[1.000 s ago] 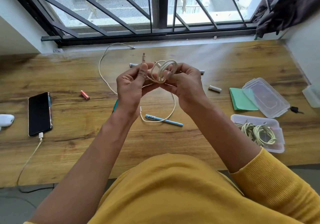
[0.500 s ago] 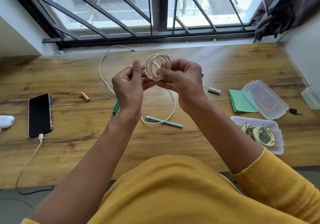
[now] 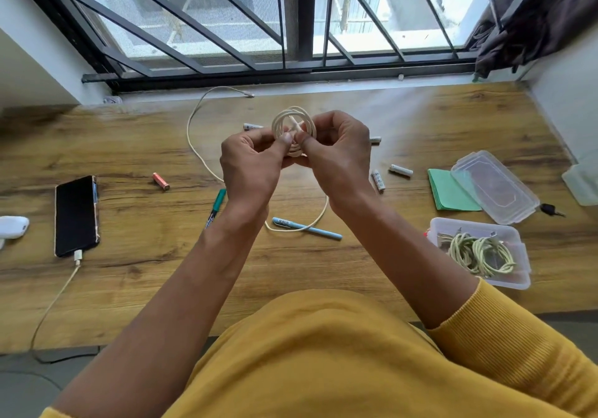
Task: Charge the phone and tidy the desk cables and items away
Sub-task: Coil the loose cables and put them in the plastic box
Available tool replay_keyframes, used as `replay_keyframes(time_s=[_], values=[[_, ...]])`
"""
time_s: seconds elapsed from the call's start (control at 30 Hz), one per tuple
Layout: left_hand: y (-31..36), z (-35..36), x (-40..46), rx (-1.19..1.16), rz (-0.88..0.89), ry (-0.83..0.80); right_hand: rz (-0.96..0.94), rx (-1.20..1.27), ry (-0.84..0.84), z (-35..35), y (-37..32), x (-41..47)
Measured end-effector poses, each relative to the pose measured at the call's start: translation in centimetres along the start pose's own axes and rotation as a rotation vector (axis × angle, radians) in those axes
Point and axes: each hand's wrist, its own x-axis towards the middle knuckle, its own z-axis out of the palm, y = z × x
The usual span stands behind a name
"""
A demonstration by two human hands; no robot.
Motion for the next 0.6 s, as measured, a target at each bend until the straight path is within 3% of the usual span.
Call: replay_keyframes(time_s=[0.33,0.6], values=[[0.1,0.0,-0.7,-0.3,-0.332,-0.089,-0.036,-0.113,0.032,0.4,0.4,-0.1],[0.1,-0.2,-0.3,-0.438,-0.376,-0.193,0.137,0.09,-0.002,0.0,0.2,0.7]])
